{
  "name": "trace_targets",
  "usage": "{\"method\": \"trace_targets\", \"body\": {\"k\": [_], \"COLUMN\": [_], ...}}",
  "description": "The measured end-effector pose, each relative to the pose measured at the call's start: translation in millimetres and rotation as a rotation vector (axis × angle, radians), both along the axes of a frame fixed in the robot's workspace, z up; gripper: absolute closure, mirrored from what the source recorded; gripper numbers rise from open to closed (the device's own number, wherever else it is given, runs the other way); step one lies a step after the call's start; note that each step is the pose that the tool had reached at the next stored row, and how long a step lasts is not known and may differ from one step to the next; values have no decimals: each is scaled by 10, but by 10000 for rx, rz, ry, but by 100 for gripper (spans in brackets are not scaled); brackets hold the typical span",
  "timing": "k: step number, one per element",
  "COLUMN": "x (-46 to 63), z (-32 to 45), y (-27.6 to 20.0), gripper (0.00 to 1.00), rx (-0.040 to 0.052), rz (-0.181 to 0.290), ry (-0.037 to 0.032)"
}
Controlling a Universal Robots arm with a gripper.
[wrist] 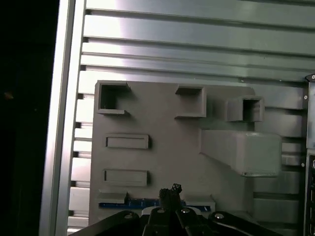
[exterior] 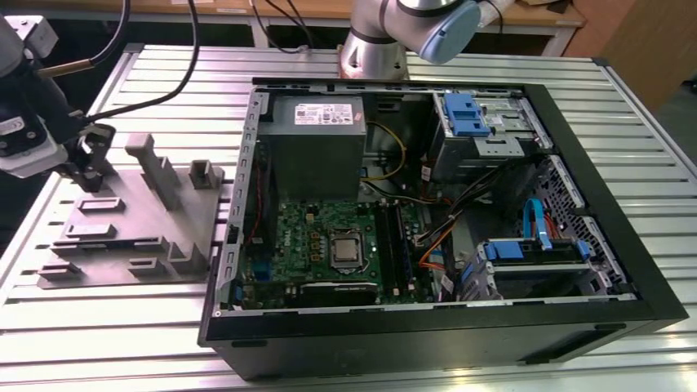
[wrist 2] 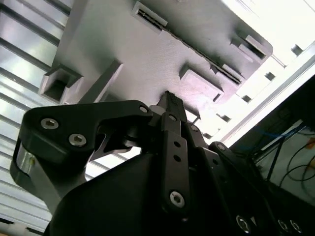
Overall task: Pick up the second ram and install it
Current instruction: 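Pick up the second ram and move it above second insertion slot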
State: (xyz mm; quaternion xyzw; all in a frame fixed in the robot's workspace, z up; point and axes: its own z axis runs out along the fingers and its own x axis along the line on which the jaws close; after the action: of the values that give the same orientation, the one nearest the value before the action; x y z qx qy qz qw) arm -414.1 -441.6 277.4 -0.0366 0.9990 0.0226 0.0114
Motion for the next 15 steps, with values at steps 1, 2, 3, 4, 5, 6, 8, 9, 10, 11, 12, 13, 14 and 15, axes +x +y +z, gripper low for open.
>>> {"method": "trace_targets", "body": {"k": [1,2,3,4,5,6,8,9,10,11,12,13,14,15], "x": [0,0,0,0,0,0,0,0,0,0,0,0,0,0], "z": [-5,-8,-12,-15,-19,-22,-29,-32,-35,-39,-41,-44,-47,-50], "y": [0,0,0,0,0,0,0,0,0,0,0,0,0,0], "gripper": [90,90,90,90,90,90,90,90,90,90,90,90,90,90], "rx": [0,-1,-2,-2,-3,-4,-6,-7,-8,-9,-11,-13,-15,-17], "rz": [192,369,551,730,916,1095,1467,1645,1827,2005,2186,2366,2545,2726], "ry": [-1,1,1,1,0,0,1,1,1,1,1,1,0,1]}}
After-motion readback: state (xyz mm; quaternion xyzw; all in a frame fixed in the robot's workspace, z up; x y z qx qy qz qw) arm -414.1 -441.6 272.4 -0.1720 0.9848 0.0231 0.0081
